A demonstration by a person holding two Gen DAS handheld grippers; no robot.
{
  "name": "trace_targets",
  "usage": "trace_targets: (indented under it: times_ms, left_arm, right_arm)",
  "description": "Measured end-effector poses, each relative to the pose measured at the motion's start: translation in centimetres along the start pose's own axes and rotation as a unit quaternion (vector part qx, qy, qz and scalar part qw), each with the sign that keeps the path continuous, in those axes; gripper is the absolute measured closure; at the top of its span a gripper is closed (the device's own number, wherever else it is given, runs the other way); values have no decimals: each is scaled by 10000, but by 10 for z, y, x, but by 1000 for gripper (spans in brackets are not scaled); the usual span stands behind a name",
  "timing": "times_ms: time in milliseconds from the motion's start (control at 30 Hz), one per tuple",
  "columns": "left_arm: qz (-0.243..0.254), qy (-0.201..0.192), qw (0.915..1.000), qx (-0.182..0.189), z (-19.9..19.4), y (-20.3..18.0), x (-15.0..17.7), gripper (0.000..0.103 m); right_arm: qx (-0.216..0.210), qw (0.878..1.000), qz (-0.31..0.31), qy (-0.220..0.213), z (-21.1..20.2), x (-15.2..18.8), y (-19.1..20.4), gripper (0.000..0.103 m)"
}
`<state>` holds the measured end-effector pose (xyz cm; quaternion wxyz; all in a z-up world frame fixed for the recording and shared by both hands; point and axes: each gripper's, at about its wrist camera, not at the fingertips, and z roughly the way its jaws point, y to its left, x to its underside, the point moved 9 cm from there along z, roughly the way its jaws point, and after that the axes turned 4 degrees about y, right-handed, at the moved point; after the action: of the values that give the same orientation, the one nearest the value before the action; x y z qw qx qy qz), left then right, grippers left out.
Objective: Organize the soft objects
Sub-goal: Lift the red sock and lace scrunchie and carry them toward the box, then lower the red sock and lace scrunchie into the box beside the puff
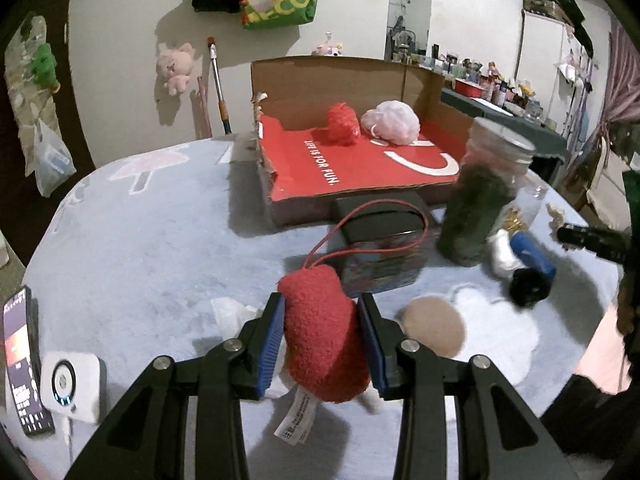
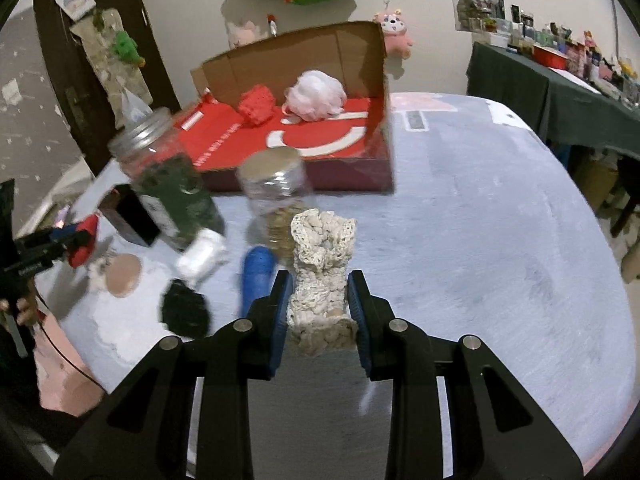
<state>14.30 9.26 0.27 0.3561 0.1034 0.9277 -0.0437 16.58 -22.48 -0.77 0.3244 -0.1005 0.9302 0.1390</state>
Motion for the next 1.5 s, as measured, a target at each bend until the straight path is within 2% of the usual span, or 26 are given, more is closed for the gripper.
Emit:
trace_targets:
  times_ms: [233,567,1000,1100,1267,1500]
  left_arm:
    - [492,-76,9987,122,16,10,-10,64]
    - [1029,-157,9939,352,28,11,-41,64]
    - [1500,-285,9871,476,30,-1,-107,64]
    - [1484,-186,9873,533,39,-9,-122,64]
    - [1297,92,9902,504,61,-15,-142,64]
    - [926,769,9925,194,109,-16,-167,64]
  right_arm:
    - [-268,9987,-368,213,13,-10,-11,76]
    - [-386,9959,-770,286,23,-34,-18,76]
    - [-563,9905,-1238,222,26,-83,-7,76]
    - [-727,9898,-1208,205,29,-103,-1,76]
    - [-658,9907,-1167,253,44,-134,8,76]
    - [-45,9922,-933,822,97,-172,9,76]
